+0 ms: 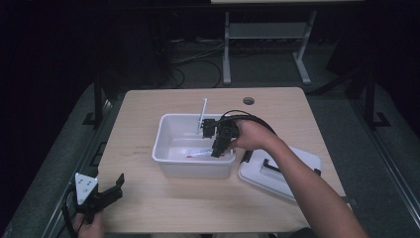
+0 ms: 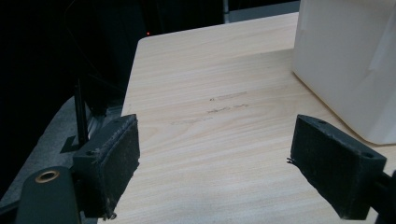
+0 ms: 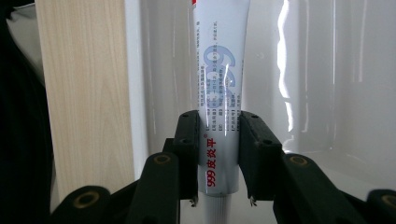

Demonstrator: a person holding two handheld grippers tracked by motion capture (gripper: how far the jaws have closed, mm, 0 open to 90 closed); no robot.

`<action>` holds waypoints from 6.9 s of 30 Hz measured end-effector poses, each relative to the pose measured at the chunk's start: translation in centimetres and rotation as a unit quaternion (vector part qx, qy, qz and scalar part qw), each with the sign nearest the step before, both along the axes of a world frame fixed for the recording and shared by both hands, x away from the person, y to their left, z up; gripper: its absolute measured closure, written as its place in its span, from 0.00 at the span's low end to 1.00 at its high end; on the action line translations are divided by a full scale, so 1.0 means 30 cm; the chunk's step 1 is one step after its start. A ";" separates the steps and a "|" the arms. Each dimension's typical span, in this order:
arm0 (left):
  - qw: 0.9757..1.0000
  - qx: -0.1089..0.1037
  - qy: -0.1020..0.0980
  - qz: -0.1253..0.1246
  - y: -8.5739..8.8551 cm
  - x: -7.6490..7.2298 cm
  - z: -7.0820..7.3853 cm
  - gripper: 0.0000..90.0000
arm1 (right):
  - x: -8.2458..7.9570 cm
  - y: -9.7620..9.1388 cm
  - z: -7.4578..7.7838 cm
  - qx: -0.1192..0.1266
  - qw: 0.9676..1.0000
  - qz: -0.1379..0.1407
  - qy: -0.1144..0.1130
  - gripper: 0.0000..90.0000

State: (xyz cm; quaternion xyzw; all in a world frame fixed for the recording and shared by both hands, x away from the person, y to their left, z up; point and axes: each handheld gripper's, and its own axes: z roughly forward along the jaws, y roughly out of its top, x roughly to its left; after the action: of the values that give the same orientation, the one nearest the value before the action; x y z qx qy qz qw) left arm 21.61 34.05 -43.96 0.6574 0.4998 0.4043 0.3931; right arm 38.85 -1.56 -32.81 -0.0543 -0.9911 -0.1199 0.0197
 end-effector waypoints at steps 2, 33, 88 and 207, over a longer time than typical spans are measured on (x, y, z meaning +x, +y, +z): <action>1.000 -0.001 0.001 0.000 0.001 0.001 -0.001 0.17 | 0.002 0.003 -0.011 -0.004 1.000 -0.002 0.004 0.77; 1.000 -0.002 -0.001 0.003 0.006 -0.003 0.001 0.17 | 0.038 0.037 -0.124 -0.017 0.999 -0.009 0.031 0.77; 1.000 0.001 0.000 0.000 -0.005 -0.003 0.000 0.17 | 0.026 -0.029 0.027 -0.006 0.999 -0.043 -0.006 0.46; 1.000 0.016 0.001 -0.004 -0.021 0.001 -0.001 0.17 | -0.118 -0.678 -0.248 0.016 0.980 -0.197 0.024 0.37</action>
State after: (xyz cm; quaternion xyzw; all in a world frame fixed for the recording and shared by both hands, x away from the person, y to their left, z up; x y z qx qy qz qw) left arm 21.63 33.42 -43.98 0.6660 0.4911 0.4099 0.3837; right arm 35.32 -21.90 -40.24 -0.2506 -0.9583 -0.1360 0.0201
